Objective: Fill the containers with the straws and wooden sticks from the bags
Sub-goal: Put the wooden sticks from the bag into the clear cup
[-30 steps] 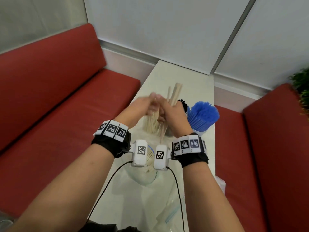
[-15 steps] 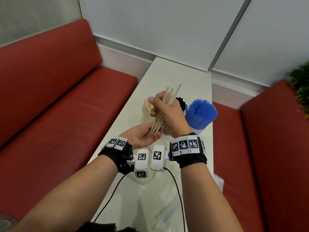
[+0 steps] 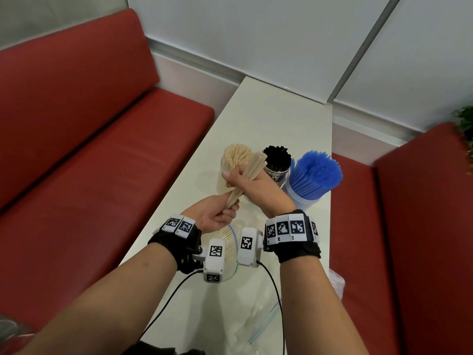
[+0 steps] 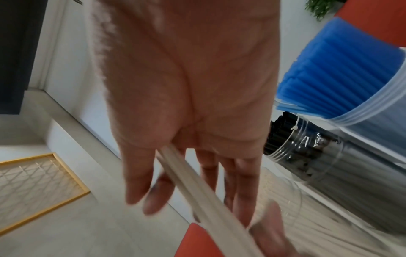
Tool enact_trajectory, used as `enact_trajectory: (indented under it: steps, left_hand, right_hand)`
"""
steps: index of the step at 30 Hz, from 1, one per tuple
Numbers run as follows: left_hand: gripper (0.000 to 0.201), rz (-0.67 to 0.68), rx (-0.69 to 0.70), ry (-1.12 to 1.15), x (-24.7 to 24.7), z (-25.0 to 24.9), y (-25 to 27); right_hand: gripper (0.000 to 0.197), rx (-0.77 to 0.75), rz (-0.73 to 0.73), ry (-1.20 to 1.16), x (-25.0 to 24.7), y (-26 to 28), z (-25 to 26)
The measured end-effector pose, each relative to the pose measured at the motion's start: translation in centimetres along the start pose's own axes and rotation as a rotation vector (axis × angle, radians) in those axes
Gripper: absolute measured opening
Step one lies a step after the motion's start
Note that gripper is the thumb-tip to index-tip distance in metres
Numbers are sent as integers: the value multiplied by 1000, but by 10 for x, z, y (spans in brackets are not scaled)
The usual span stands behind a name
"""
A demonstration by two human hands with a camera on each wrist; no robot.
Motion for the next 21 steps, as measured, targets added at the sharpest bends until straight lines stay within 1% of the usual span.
enact_trajectory:
  steps: [2,3,6,7,9,11,12,14,16,17,19,21]
  left_hand:
    - [32,-88,41,-71,-11,-2,-5]
    - [33,-122,64,-88,-16,-4,-7]
    - [29,-164,130,-114,-25,-11,-13]
    - [32,-175,152,-119,-27,-15,-14]
    - [36,-205,188,-157,-32,-26,-13]
    - [30,-178,203,-282,-34,-37,-9]
    - [27,-124,183,-366,-32,-40,-6]
    - [25,37,79,-555,-24,-40,1]
    - [24,191,-79,-800,-16,-30,8]
    - [23,234,-162,-943,-15,-24,9]
    - [23,230,-294,-1226,-19,-12,6]
    - [28,166,-349,-1474,-25,-5,-2]
  right_hand:
    - [21,33,39,65,-5,-3,0]
    - [19,48,56,101,-10,-5,0]
    - [17,79,87,136,-26,-11,8]
    - [17,74,64,121,-33,-15,12]
    - [18,31,-34,85,-49,-27,22]
    - [18,-27,-176,41,-65,-41,29]
    - [18,-59,-250,21,-72,-49,32]
    - [17,-100,-359,6,-77,-64,34]
    - [14,-92,-398,44,-75,-78,28]
    - [14,-78,-398,80,-72,-84,23]
    - [15,-45,-370,173,-65,-96,13]
    - [14,-5,-348,226,-59,-106,1]
Point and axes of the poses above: each hand's wrist, its own y-axis away from the middle knuckle, its own x-axis out of the palm, z = x × y, the point moved 5 cm from there along -y, towards the middle knuckle, and after that the axes turned 3 degrees about -z, right-handed, at the moved point
